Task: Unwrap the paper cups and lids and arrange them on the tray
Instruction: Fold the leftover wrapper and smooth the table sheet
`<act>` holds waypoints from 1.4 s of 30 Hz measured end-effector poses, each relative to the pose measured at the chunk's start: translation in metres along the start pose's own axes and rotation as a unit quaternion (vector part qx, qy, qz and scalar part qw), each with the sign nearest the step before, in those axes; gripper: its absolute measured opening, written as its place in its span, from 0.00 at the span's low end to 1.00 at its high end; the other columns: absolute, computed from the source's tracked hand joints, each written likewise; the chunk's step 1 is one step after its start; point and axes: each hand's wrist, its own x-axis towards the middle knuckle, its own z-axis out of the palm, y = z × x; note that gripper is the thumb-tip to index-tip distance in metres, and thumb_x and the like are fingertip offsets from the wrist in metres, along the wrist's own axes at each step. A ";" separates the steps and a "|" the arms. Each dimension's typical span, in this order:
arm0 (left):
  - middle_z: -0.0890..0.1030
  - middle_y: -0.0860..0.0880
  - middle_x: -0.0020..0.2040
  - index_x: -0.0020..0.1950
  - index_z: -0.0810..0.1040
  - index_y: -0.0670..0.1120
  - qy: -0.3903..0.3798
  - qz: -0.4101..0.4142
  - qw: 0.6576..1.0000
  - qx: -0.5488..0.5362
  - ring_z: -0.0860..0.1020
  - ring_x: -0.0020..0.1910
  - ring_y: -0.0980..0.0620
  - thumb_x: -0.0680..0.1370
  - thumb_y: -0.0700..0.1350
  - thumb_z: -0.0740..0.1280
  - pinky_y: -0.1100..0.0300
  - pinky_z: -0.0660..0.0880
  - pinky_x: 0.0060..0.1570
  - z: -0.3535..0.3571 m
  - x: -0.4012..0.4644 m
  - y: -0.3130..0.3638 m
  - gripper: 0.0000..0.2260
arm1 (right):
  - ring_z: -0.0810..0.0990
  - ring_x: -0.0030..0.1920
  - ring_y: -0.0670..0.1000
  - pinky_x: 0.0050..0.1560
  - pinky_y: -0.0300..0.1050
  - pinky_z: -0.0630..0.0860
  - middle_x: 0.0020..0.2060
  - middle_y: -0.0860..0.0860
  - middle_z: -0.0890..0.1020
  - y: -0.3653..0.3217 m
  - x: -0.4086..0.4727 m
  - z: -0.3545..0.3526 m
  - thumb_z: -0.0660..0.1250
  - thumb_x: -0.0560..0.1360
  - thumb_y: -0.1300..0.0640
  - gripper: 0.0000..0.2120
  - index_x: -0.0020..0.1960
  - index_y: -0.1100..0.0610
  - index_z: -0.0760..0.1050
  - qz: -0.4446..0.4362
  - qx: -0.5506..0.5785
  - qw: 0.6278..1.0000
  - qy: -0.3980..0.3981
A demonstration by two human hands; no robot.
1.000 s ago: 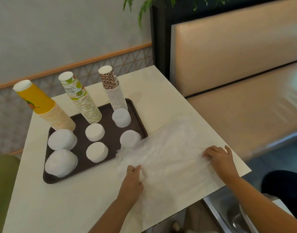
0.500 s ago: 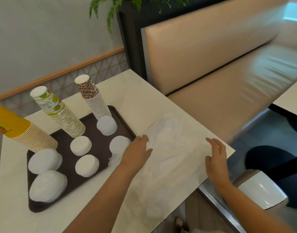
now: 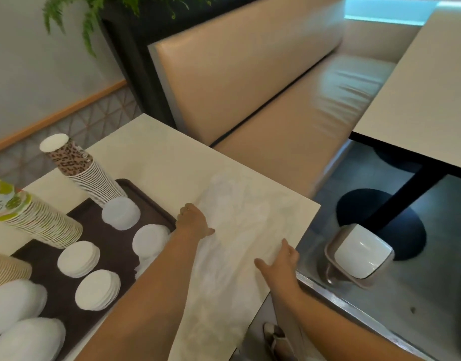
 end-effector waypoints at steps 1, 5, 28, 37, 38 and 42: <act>0.64 0.38 0.69 0.71 0.50 0.32 0.004 -0.002 1.000 0.003 0.68 0.67 0.41 0.72 0.58 0.71 0.53 0.68 0.62 0.000 0.002 0.000 0.45 | 0.59 0.71 0.58 0.67 0.45 0.62 0.72 0.57 0.50 0.001 0.000 0.001 0.68 0.75 0.60 0.39 0.76 0.61 0.46 0.008 0.010 1.000 0.005; 0.75 0.46 0.58 0.66 0.62 0.37 -0.018 0.017 0.997 0.068 0.73 0.62 0.43 0.74 0.58 0.69 0.52 0.64 0.62 -0.003 0.000 -0.001 0.33 | 0.65 0.67 0.58 0.62 0.45 0.67 0.71 0.57 0.53 0.001 0.001 0.006 0.69 0.74 0.60 0.39 0.76 0.60 0.48 0.022 0.034 0.999 0.005; 0.81 0.44 0.56 0.61 0.76 0.42 -0.168 0.183 0.749 -0.614 0.81 0.52 0.47 0.77 0.41 0.67 0.55 0.79 0.51 -0.094 -0.058 -0.027 0.13 | 0.70 0.69 0.54 0.70 0.57 0.62 0.70 0.51 0.70 -0.031 0.051 -0.018 0.76 0.51 0.31 0.61 0.76 0.52 0.56 0.018 0.301 0.917 -0.263; 0.85 0.49 0.43 0.54 0.78 0.41 -0.056 0.163 0.729 -0.662 0.84 0.40 0.54 0.78 0.39 0.65 0.63 0.79 0.38 -0.136 -0.092 -0.072 0.06 | 0.78 0.60 0.57 0.53 0.52 0.80 0.61 0.58 0.79 -0.101 0.036 0.012 0.84 0.50 0.46 0.48 0.65 0.61 0.73 0.036 0.364 0.810 -0.458; 0.85 0.48 0.43 0.54 0.78 0.40 -0.033 0.149 0.734 -0.662 0.84 0.40 0.53 0.77 0.40 0.66 0.62 0.80 0.38 -0.141 -0.095 -0.079 0.07 | 0.79 0.59 0.56 0.51 0.50 0.80 0.60 0.59 0.79 -0.114 0.032 0.015 0.85 0.50 0.49 0.47 0.65 0.63 0.73 0.020 0.363 0.813 -0.454; 0.83 0.43 0.49 0.57 0.78 0.39 0.031 0.071 0.717 -0.693 0.82 0.45 0.46 0.76 0.41 0.69 0.52 0.79 0.48 -0.152 -0.103 -0.107 0.12 | 0.84 0.50 0.54 0.41 0.44 0.81 0.54 0.58 0.83 -0.163 0.028 0.021 0.73 0.65 0.59 0.28 0.63 0.66 0.73 -0.053 0.339 0.856 -0.386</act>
